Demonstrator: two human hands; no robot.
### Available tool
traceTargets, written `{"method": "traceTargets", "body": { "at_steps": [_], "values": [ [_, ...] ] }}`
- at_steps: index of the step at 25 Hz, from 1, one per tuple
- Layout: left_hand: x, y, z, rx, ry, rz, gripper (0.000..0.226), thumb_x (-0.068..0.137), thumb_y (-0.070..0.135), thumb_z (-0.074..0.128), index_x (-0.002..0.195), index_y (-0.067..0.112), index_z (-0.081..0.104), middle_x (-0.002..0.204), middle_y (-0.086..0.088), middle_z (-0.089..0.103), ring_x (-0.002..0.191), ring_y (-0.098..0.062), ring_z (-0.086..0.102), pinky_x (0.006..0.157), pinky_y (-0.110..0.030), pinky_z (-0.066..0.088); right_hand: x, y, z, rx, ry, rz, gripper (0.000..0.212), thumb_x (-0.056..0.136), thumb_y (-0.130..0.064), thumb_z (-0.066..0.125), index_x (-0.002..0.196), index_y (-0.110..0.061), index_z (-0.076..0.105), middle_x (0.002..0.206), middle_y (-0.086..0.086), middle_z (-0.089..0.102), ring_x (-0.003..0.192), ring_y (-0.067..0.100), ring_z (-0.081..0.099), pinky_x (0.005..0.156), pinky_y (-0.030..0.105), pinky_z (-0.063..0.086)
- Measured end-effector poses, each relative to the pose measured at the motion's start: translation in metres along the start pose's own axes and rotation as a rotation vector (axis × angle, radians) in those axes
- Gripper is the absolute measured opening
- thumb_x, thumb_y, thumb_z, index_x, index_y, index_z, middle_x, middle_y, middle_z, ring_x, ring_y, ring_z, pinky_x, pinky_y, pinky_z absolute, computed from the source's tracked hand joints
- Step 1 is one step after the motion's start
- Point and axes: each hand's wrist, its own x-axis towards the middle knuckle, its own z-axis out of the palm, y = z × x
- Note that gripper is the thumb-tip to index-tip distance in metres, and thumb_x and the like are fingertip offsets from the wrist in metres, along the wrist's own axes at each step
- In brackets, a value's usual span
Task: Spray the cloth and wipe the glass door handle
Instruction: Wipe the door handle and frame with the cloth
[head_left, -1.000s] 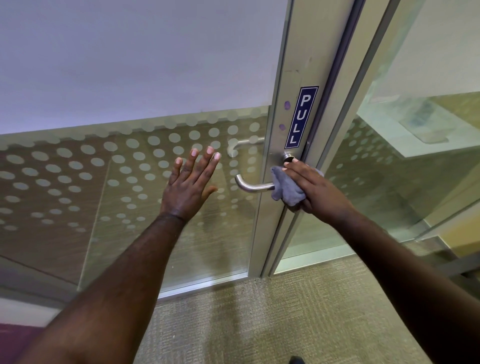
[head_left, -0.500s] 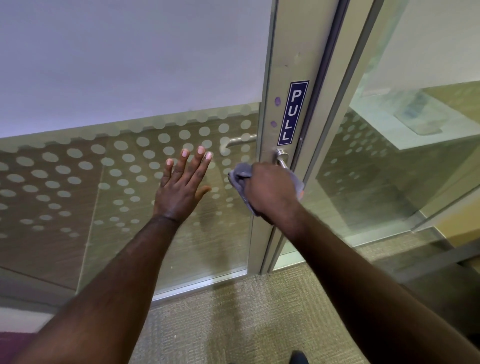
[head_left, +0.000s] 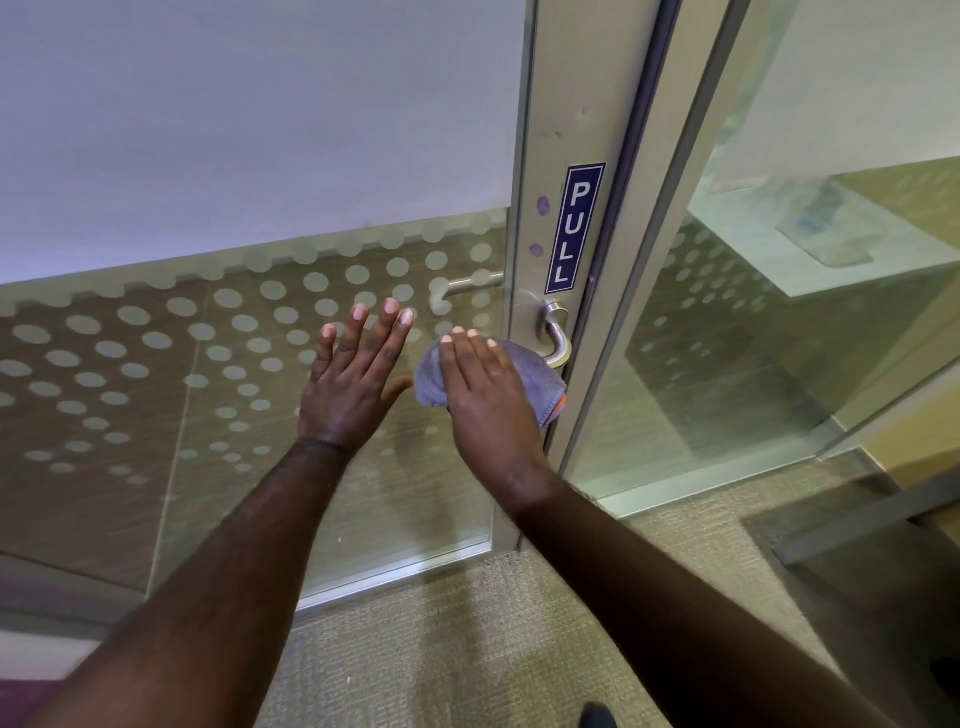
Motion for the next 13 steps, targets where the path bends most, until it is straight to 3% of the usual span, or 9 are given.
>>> {"method": "traceTargets", "body": {
  "at_steps": [3,7,13],
  "values": [
    [-0.001,0.0,0.001,0.024,0.004,0.004,0.072,0.096,0.056,0.023,0.154,0.028,-0.01,0.16,0.011,-0.023,0.147,-0.014,-0.02,0.118,-0.035,-0.014,-0.007,0.021,0.012,-0.001,0.139,-0.2,0.049,0.089,-0.001,0.031,0.135,0.002,0.048,0.139,0.02,0.051,0.132,0.031,0.046,0.114,0.041,0.026],
    [-0.001,0.0,0.002,0.008,0.001,0.002,0.077,0.093,0.053,0.031,0.154,0.028,-0.009,0.16,0.011,-0.022,0.147,-0.014,-0.019,0.118,-0.035,-0.014,-0.01,0.042,0.017,0.018,0.199,-0.425,0.039,0.094,0.001,0.049,0.132,0.0,0.053,0.137,0.018,0.054,0.131,0.029,0.047,0.111,0.041,0.034],
    [-0.001,0.001,0.002,0.015,0.012,0.005,0.08,0.091,0.051,0.036,0.154,0.028,-0.008,0.16,0.011,-0.022,0.147,-0.014,-0.019,0.118,-0.036,-0.013,-0.01,0.069,0.01,0.059,0.208,-0.572,0.033,0.096,-0.002,0.049,0.128,0.002,0.057,0.133,0.018,0.057,0.127,0.032,0.051,0.105,0.045,0.041]
  ]
}}
